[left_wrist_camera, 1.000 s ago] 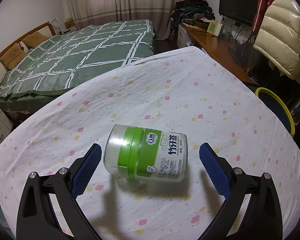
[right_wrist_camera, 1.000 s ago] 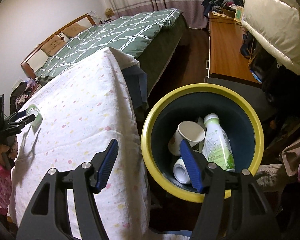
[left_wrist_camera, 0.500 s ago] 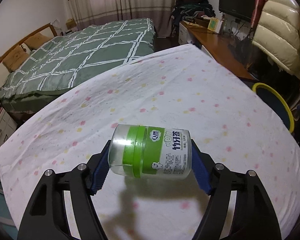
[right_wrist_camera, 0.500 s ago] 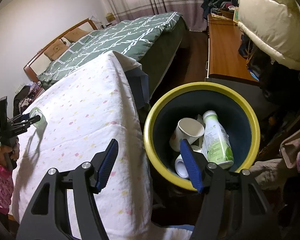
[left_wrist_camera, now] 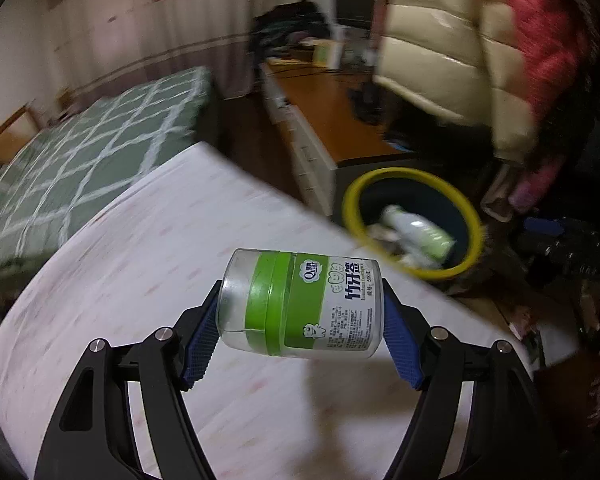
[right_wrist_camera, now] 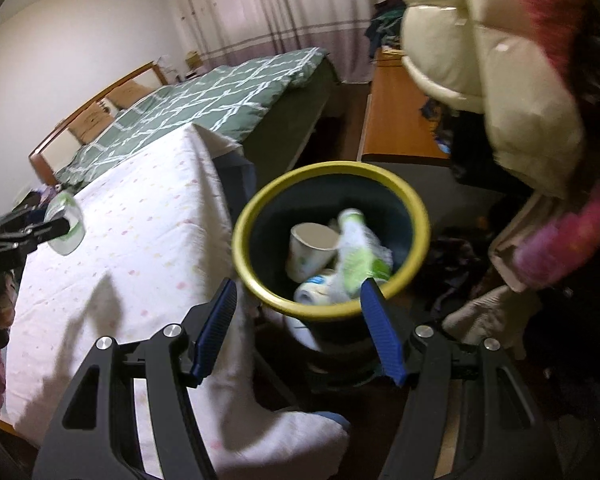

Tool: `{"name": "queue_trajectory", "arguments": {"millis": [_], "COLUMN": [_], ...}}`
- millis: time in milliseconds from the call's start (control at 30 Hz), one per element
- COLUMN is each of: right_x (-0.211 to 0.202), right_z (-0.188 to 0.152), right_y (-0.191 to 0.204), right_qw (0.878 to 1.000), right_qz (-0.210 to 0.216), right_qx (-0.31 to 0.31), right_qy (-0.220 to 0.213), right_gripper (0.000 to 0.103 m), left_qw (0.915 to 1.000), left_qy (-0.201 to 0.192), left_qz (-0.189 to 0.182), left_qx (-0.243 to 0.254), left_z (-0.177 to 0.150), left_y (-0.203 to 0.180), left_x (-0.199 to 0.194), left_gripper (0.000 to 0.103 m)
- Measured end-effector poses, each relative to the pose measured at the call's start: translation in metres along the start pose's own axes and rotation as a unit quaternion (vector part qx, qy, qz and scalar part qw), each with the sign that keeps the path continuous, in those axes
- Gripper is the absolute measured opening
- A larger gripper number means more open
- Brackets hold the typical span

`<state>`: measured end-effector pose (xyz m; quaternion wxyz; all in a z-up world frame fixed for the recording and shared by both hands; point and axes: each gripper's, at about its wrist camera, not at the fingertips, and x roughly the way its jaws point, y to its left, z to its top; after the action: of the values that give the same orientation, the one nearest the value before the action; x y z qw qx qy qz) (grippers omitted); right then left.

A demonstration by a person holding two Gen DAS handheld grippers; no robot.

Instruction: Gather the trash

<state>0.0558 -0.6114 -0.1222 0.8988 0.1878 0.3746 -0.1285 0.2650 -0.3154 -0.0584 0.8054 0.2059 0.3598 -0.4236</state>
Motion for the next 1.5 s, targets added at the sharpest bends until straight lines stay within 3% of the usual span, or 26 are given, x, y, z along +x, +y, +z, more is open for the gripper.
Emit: {"name": "queue_trajectory", "arguments": {"millis": [233,433,700,800,867,1067,1200,1333,1500], "right_x": [-0.018,-0.028,-0.028,-0.028,-0.029,-0.037,-0.046,-0.062,-0.086], "right_z": [-0.021,-0.032,-0.032,-0.03,-0.029,-0.031,-0.036,-0.039,-0.045], "right_y": [-0.038,-0.07,-0.083,-0.081,-0.077,-0.052,-0.022,0.017,0.06], "right_qw": [0.999,0.998,0.997,0.997,0.997,0.999,0.999,0.998,0.994], "right_qz": [-0.012,-0.02,-0.025,-0.028,-0.027,-0.025,-0.005,0.007,0.008], "right_qx": [0.029,0.057,0.07,0.069,0.067,0.043,0.017,-0.024,-0.072], "right_qy": [-0.009,-0.015,-0.014,-0.014,-0.016,-0.021,-0.032,-0.053,-0.088], "right_gripper": [0.061,0.061,0.061,0.062,0.064,0.065,0.067,0.071,0.078], "left_qw": [0.9976,0.9936,0.9916,0.9923,0.9932,0.9984,0.9988,0.9876,0.9579], "left_qy": [0.023,0.054,0.078,0.076,0.074,0.031,-0.033,-0.078,-0.122], "left_qz": [-0.043,-0.054,-0.053,-0.05,-0.051,-0.041,0.024,0.091,0.18], "left_qx": [0.05,0.084,0.088,0.084,0.074,0.024,-0.026,-0.102,-0.188], "left_z": [0.054,0.076,0.077,0.074,0.074,0.052,0.013,-0.041,-0.116], "left_y": [-0.09,-0.143,-0.172,-0.17,-0.165,-0.133,-0.099,-0.06,-0.026], "left_x": [0.057,0.119,0.168,0.172,0.167,0.098,0.012,-0.073,-0.162], "left_gripper": [0.072,0.072,0.072,0.083,0.084,0.092,0.098,0.098,0.098]}}
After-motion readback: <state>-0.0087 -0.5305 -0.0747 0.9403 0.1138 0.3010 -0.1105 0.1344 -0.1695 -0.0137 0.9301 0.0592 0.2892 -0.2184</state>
